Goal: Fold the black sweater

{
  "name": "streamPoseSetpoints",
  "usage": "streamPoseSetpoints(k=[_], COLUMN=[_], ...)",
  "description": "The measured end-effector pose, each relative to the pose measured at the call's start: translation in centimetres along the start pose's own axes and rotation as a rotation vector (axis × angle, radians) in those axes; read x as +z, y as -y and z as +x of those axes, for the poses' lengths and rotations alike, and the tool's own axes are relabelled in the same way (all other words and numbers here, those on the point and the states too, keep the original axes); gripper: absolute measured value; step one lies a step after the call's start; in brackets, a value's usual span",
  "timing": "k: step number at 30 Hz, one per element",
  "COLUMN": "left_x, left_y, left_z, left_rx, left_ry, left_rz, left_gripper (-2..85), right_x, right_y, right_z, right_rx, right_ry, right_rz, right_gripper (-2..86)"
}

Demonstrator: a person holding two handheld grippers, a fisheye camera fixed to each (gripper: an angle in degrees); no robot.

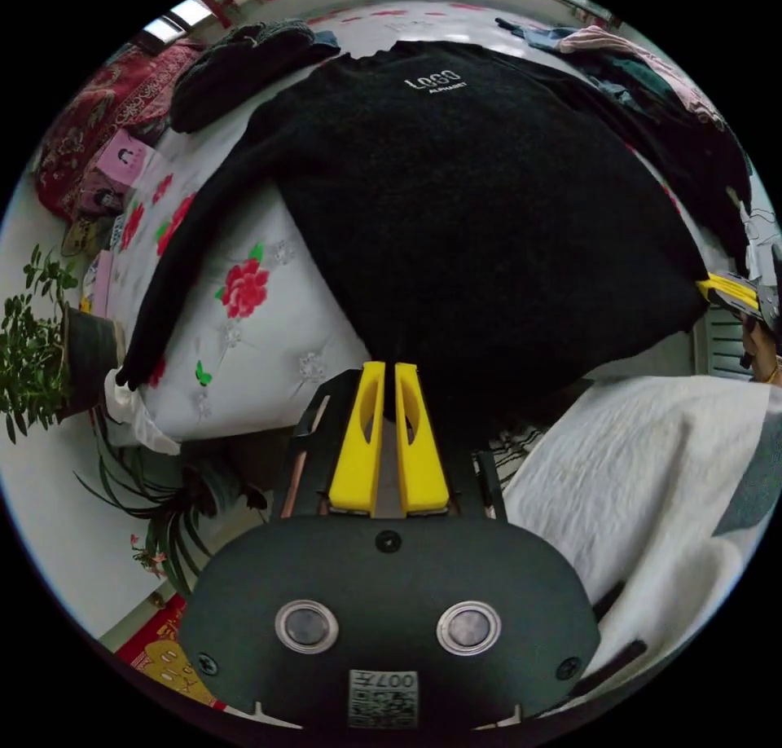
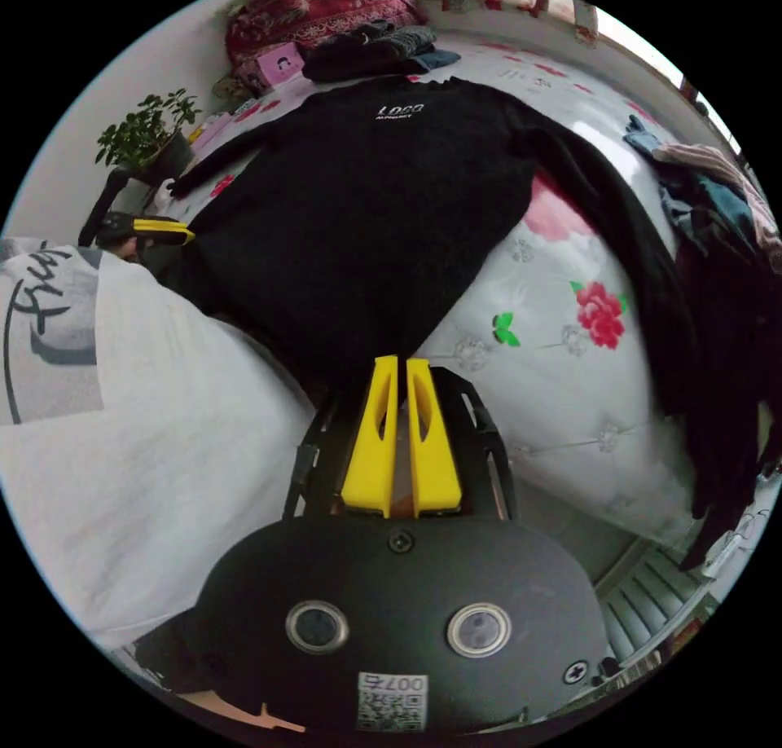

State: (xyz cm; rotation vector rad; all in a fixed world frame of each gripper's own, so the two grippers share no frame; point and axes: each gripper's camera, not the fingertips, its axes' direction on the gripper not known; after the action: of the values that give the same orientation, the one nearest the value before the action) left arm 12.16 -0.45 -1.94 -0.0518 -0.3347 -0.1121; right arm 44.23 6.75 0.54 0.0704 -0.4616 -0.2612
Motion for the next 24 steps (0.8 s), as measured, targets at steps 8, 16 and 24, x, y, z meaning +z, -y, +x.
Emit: streamPoseSetpoints(k=[8,16,24], left_x=[1.5,2.4,3.9], left_y=[-2.7,-3.1,-7.0], left_z=[-2.1,-5.0,-9.7], left_rx=[-0.143,-0.144,-0.229], left_ry=[-0.072,0.036,-0.040], left_rz=[-0.041,-0.048,-0.020], left_gripper=[5.0,3.5,0.5], right_x=[0.4,8.3,8.7], right_y=[2.5,12.1,13.6], right_z=[-4.4,-7.4,-8.7], right_rx=[-0.061,-0.165,-0.124], right_ry=[-0.224,-0.284,-0.333], right_rz=[0.003,-0.231,-0.194], right_gripper=[0.9,4.0,5.1])
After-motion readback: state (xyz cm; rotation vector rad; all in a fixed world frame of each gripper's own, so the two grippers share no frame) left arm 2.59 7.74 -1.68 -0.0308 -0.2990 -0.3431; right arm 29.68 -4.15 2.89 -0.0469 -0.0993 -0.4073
